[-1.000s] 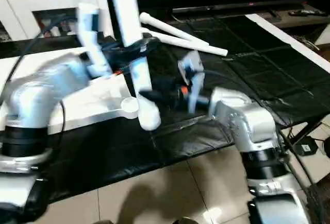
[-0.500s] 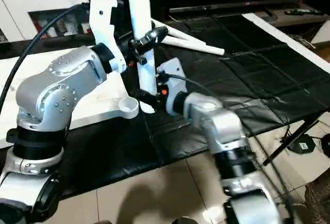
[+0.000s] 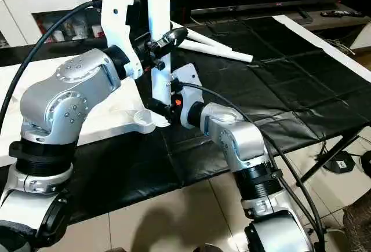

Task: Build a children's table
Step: Move to table

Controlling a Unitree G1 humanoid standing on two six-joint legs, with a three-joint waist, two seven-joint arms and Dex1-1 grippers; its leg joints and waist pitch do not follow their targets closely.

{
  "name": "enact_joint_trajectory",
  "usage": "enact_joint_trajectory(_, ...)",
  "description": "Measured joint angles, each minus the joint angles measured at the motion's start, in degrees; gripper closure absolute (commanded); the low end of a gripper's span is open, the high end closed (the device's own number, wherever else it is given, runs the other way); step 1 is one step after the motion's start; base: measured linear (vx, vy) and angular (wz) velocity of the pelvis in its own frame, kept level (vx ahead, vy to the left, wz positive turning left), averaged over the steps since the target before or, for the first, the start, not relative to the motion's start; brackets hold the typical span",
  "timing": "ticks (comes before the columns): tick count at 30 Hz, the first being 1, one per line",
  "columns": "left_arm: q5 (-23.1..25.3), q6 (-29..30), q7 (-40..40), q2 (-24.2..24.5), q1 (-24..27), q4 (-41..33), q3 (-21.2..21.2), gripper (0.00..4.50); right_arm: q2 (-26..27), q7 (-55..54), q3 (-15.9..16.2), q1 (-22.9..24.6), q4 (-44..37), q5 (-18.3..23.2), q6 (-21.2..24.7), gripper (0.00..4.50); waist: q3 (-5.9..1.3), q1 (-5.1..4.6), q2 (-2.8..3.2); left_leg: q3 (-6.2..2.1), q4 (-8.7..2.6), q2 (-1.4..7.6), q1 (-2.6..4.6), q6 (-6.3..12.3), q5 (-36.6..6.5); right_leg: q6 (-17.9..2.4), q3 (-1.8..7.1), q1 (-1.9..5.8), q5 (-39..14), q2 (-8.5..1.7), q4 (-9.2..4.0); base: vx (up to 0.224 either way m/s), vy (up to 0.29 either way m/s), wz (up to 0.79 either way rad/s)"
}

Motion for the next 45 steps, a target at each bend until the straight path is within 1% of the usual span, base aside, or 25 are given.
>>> enact_joint_trajectory(5, -0.57, -0.01, -0.18, -0.41, -0.30, 0.58, 0.69, 2.70, -1.83, 4.50, 0.00, 0.09, -0.01, 0.20, -0.84, 2.47, 0.00, 0.03, 0.00, 0.00, 0.00, 0.00, 0.00, 0.00, 0.00, 0.00, 0.00, 0.00, 0.00, 0.00, 0.00, 0.000, 0.000, 0.00)
enact_joint_trajectory(7, -1.35, -0.11, -0.65, -0.50, -0.42, 0.94, 1.14, 2.71, -2.58, 6.30, -0.05, 0.21, -0.02, 0.95, -1.08, 2.49, 0.00, 0.06, 0.00, 0.00, 0.00, 0.00, 0.00, 0.00, 0.00, -0.01, 0.00, 0.01, 0.00, 0.00, 0.00, 0.000, 0.000, 0.00)
enact_joint_trajectory(9, -2.73, -0.09, -0.81, -1.08, -0.50, 1.63, 2.62, 2.71, -3.23, 8.13, -0.30, 0.44, -0.21, 2.22, -1.12, 2.51, 0.00, 0.05, 0.01, 0.00, 0.00, 0.00, 0.00, 0.01, 0.00, -0.01, 0.00, 0.00, 0.00, 0.00, 0.00, 0.000, 0.000, 0.00)
enact_joint_trajectory(10, -3.99, 0.12, -0.94, -1.65, -0.50, 2.10, 4.15, 2.15, -3.83, 9.44, -0.52, 0.65, -0.59, 2.73, -1.21, 2.51, 0.00, 0.07, 0.00, 0.00, 0.00, 0.00, 0.00, 0.01, 0.00, -0.01, 0.00, 0.00, 0.00, 0.00, 0.00, 0.000, 0.000, 0.00)
enact_joint_trajectory(11, -5.19, 0.49, -1.36, -2.02, -0.51, 2.42, 5.39, 2.01, -4.37, 10.62, -0.75, 0.79, -0.97, 2.97, -1.26, 2.52, 0.00, 0.09, 0.01, 0.00, 0.00, 0.00, 0.00, 0.01, 0.00, -0.01, 0.00, 0.00, 0.01, 0.00, 0.00, 0.000, 0.000, 0.00)
enact_joint_trajectory(14, -9.90, 1.37, -3.67, -2.94, -0.58, 2.63, 8.72, 1.95, -5.82, 14.68, -2.29, 1.19, -1.42, 5.14, -1.30, 2.53, 0.00, 0.14, 0.01, 0.00, 0.00, 0.00, 0.00, 0.03, -0.01, -0.02, -0.01, 0.01, 0.01, 0.00, -0.01, 0.000, 0.000, 0.00)
enact_joint_trajectory(15, -10.66, 1.56, -4.04, -2.96, -0.62, 2.64, 9.07, 1.82, -5.97, 15.25, -2.60, 1.19, -1.48, 5.20, -1.30, 2.54, 0.00, 0.13, 0.00, 0.00, 0.00, 0.00, 0.00, 0.04, 0.00, -0.02, -0.01, 0.01, 0.01, 0.00, -0.01, 0.000, 0.000, 0.00)
enact_joint_trajectory(16, -12.08, 2.08, -4.94, -2.92, -0.88, 3.11, 9.50, 1.66, -6.58, 16.99, -2.61, 1.31, -1.54, 5.75, -1.30, 2.55, 0.00, 0.14, 0.01, 0.00, 0.01, 0.00, 0.00, 0.04, 0.00, -0.03, -0.01, 0.01, 0.02, 0.00, -0.01, 0.000, 0.000, 0.00)
enact_joint_trajectory(18, -14.36, 3.23, -7.65, -2.22, -0.97, 3.76, 9.95, 1.50, -8.28, 20.57, -2.45, 2.03, -2.32, 7.00, -1.29, 2.55, 0.00, 0.22, 0.01, 0.00, 0.01, 0.00, 0.02, 0.04, 0.00, -0.04, -0.02, 0.02, 0.02, 0.00, -0.01, 0.000, 0.000, 0.00)
enact_joint_trajectory(21, -17.51, 5.69, -12.18, -0.50, -0.92, 4.22, 10.62, 1.42, -10.58, 25.27, -1.86, 2.56, -2.85, 8.08, -1.28, 2.55, 0.00, 0.19, 0.01, 0.00, 0.01, 0.00, 0.02, 0.04, 0.00, -0.05, -0.02, 0.02, 0.03, 0.00, 0.00, 0.000, 0.000, 0.00)
enact_joint_trajectory(23, -22.40, 8.70, -17.49, 0.39, -0.43, 4.58, 11.68, 1.42, -12.49, 29.91, -1.09, 3.21, -4.48, 9.80, -0.78, 2.55, 0.00, 0.28, 0.01, 0.01, 0.01, 0.00, 0.02, 0.05, 0.00, -0.05, -0.02, 0.02, 0.03, 0.00, 0.00, 0.000, 0.000, 0.00)
enact_joint_trajectory(25, -27.07, 11.68, -21.17, 0.68, -0.06, 5.99, 13.55, 1.42, -14.07, 33.72, -0.81, 3.53, -5.91, 11.54, 0.50, 2.55, 0.00, 0.33, 0.01, 0.00, 0.01, 0.01, 0.02, 0.06, 0.01, -0.06, -0.02, 0.02, 0.03, 0.00, 0.00, 0.000, 0.000, 0.00)
enact_joint_trajectory(29, -33.39, 15.38, -26.77, 0.84, 0.10, 9.01, 15.33, 1.42, -16.32, 39.19, -0.12, 3.99, -7.89, 14.03, 2.88, 2.55, 0.00, 0.54, 0.01, 0.00, 0.05, 0.01, 0.04, 0.11, 0.05, -0.15, -0.02, 0.05, 0.09, 0.00, 0.00, 0.000, 0.000, 0.00)
enact_joint_trajectory(31, -35.00, 16.03, -30.04, 1.64, 0.71, 9.01, 15.33, 1.42, -17.58, 41.33, 0.26, 4.12, -8.86, 14.80, 3.32, 2.55, 0.00, 0.58, 0.01, 0.01, 0.04, 0.02, 0.07, 0.12, 0.05, -0.15, -0.02, 0.06, 0.09, 0.00, 0.00, 0.000, 0.000, 0.00)
enact_joint_trajectory(35, -38.30, 17.67, -34.99, 2.05, 2.09, 8.86, 15.35, 1.42, -18.45, 44.05, 0.28, 4.30, -10.01, 16.40, 4.06, 2.55, 0.00, 0.69, 0.01, 0.02, 0.04, 0.04, 0.08, 0.12, 0.07, -0.15, -0.04, 0.07, 0.09, 0.00, 0.02, 0.000, 0.000, 0.00)
enact_joint_trajectory(36, -39.19, 18.14, -35.83, 2.06, 2.14, 8.83, 15.42, 1.59, -18.65, 44.51, 0.29, 4.39, -10.52, 16.53, 4.40, 2.55, 0.00, 0.75, 0.01, 0.02, 0.04, 0.05, 0.08, 0.12, 0.07, -0.15, -0.04, 0.07, 0.09, 0.00, 0.02, 0.000, 0.000, 0.00)
enact_joint_trajectory(38, -40.58, 18.75, -36.51, 2.08, 2.14, 8.84, 15.82, 1.76, -18.68, 45.37, 0.36, 4.39, -11.26, 17.06, 4.58, 2.55, -0.01, 0.80, 0.01, 0.03, 0.04, 0.05, 0.09, 0.13, 0.07, -0.15, -0.04, 0.07, 0.09, 0.00, 0.03, 0.000, 0.000, 0.00)
enact_joint_trajectory(40, -40.80, 18.96, -37.20, 2.31, 2.14, 8.85, 15.88, 1.79, -18.69, 46.05, 0.63, 4.39, -11.51, 17.60, 4.81, 2.55, 0.00, 0.87, 0.01, 0.03, 0.04, 0.05, 0.09, 0.13, 0.08, -0.15, -0.04, 0.07, 0.09, 0.00, 0.03, 0.000, 0.000, 0.00)
enact_joint_trajectory(43, -40.77, 18.82, -38.42, 3.18, 2.15, 9.15, 15.80, 2.15, -18.92, 46.19, 0.85, 4.39, -11.64, 17.78, 5.17, 2.55, 0.00, 0.95, 0.01, 0.03, 0.04, 0.05, 0.10, 0.13, 0.08, -0.15, -0.04, 0.07, 0.09, 0.00, 0.02, 0.000, 0.000, 0.00)
enact_joint_trajectory(45, -40.57, 18.28, -38.83, 3.39, 2.17, 9.25, 15.70, 2.19, -18.98, 46.47, 0.88, 4.39, -11.98, 18.01, 5.36, 2.55, 0.00, 1.05, 0.01, 0.03, 0.04, 0.05, 0.09, 0.13, 0.08, -0.15, -0.04, 0.07, 0.09, 0.00, 0.02, 0.000, 0.000, 0.00)
